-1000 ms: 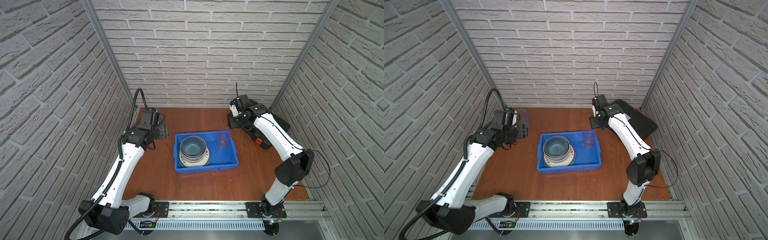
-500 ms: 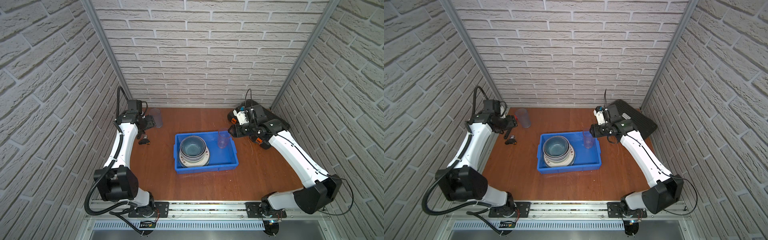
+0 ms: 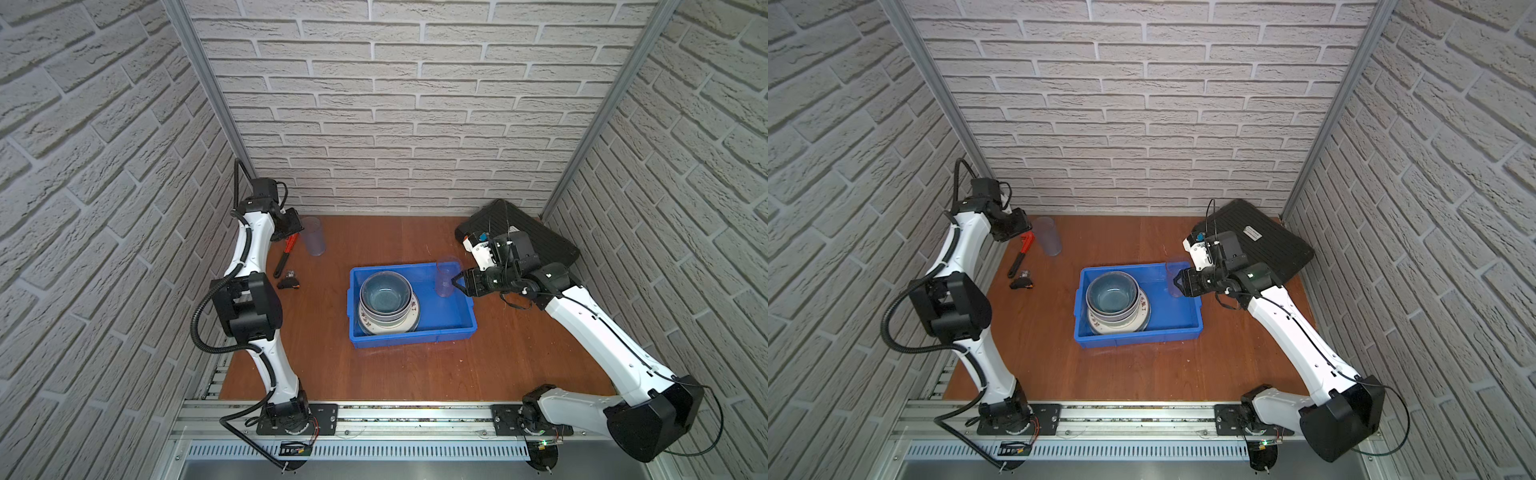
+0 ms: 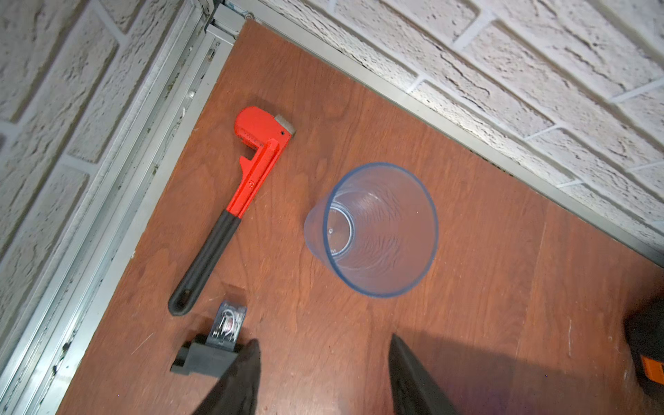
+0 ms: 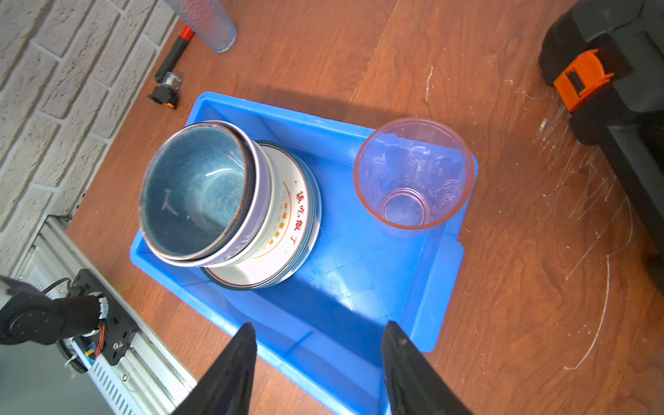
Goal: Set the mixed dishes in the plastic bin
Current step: 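Move the left gripper down to the clear blue cup while right gripper rises, then close the left gripper on the clear blue cup rim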
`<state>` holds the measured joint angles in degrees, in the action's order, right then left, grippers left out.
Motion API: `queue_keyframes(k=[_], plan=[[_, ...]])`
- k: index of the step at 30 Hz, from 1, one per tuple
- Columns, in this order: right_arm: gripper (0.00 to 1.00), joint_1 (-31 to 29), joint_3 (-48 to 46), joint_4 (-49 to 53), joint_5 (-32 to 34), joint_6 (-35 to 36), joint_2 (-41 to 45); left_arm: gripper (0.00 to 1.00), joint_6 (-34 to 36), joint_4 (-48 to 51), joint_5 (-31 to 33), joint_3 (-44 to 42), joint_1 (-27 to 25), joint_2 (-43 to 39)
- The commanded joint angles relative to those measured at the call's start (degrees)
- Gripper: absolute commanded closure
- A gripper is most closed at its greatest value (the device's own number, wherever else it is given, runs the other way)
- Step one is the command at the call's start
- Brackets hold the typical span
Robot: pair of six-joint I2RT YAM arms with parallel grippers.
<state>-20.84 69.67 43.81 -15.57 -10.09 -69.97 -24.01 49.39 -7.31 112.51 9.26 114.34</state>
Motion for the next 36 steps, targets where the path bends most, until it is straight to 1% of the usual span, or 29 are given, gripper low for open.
queue_keyframes(k=[1, 10, 13, 22, 36], plan=[[0.42, -0.77, -0.89, -3.03, -1.11, 0.65, 2.16, 0.45, 1.25, 2.82, -1.65, 5.9, 0.5, 4.27], [0.42, -2.26, -2.04, -3.47, -0.61, 0.1, 2.39, 0.48, 2.28, 10.3, -2.36, 23.2, 0.94, 16.36], [0.42, -2.88, -1.99, -3.54, -0.12, 0.07, 2.15, 0.51, 2.63, 12.46, -2.61, 26.88, 1.02, 18.9], [0.42, -3.81, -1.25, -3.55, 1.11, 0.29, 0.56, 0.56, 4.01, 13.74, -4.03, 26.88, 1.03, 20.73], [0.43, -6.13, 0.25, -3.02, 3.13, 0.59, -1.32, 0.65, 5.11, 13.65, -4.03, 26.97, 1.03, 22.92]])
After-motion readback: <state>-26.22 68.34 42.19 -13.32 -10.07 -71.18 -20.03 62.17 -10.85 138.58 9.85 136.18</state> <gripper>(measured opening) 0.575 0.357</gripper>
